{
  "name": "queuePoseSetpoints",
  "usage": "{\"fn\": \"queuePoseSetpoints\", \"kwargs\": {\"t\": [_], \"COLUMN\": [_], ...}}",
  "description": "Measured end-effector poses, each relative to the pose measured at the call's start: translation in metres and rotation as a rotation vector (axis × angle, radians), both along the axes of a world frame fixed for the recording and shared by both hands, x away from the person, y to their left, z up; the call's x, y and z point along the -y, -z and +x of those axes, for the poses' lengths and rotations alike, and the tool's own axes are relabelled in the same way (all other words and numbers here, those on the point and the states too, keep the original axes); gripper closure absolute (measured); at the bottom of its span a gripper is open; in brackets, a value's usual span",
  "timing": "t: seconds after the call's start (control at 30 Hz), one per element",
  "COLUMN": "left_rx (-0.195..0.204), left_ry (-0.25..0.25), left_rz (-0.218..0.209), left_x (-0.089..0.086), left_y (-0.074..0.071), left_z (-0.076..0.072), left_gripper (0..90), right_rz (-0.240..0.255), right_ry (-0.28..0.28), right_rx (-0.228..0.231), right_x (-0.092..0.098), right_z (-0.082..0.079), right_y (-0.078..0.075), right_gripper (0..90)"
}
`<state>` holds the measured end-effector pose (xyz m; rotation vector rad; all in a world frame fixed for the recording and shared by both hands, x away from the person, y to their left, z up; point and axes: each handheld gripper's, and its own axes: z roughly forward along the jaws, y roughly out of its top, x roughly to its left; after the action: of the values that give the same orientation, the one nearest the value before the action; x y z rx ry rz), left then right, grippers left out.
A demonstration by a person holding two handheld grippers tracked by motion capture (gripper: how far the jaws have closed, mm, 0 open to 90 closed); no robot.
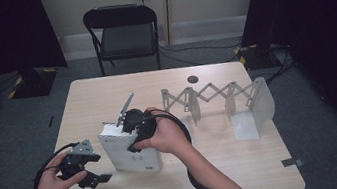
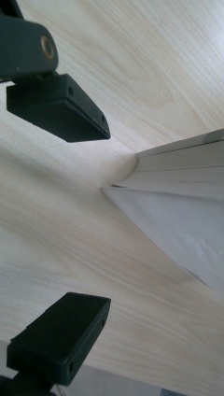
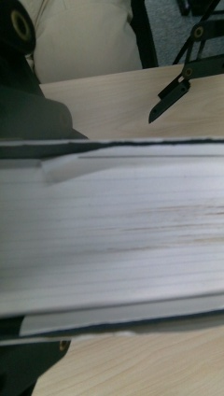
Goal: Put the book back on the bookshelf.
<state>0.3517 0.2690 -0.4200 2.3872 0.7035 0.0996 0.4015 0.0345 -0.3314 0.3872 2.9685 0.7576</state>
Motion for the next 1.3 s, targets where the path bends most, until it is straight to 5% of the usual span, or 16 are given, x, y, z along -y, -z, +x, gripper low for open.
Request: {"fn": "queuePoseSetpoints", "kwargs": {"t": [0.5,0.7,0.83,0.9,1.07,1.3], "left_rx": [-0.006,-0.009,-0.014,-0.016,-0.017,-0.016], "left_ry": [-0.008,-0.004,-0.001,0.000,-0.003,-0.009], "left_rz": [-0.005,-0.003,-0.004,-0.007,-0.009,-0.007], "left_x": [0.002,0.005,0.007,0.007,0.007,0.005], "left_y": [0.008,0.009,0.012,0.012,0.015,0.018], "left_z": [-0.001,-0.001,0.001,0.000,0.000,0.001], "left_gripper": [15.9,16.0,16.1,16.1,16.0,16.1], "right_rz": [-0.001,-0.013,-0.018,-0.048,0.003,0.018], "right_ry": [0.040,0.047,0.048,0.043,0.040,0.061], "right_rx": [-0.007,0.009,0.003,0.026,0.006,-0.001], "right_x": [0.026,0.023,0.015,0.011,0.013,0.016], "right_z": [-0.012,-0.008,-0.004,-0.003,-0.005,-0.011], "right_y": [-0.002,-0.004,0.002,0.001,-0.001,-0.003], "right_gripper": [47.8,42.4,31.1,36.4,48.9,51.3]}}
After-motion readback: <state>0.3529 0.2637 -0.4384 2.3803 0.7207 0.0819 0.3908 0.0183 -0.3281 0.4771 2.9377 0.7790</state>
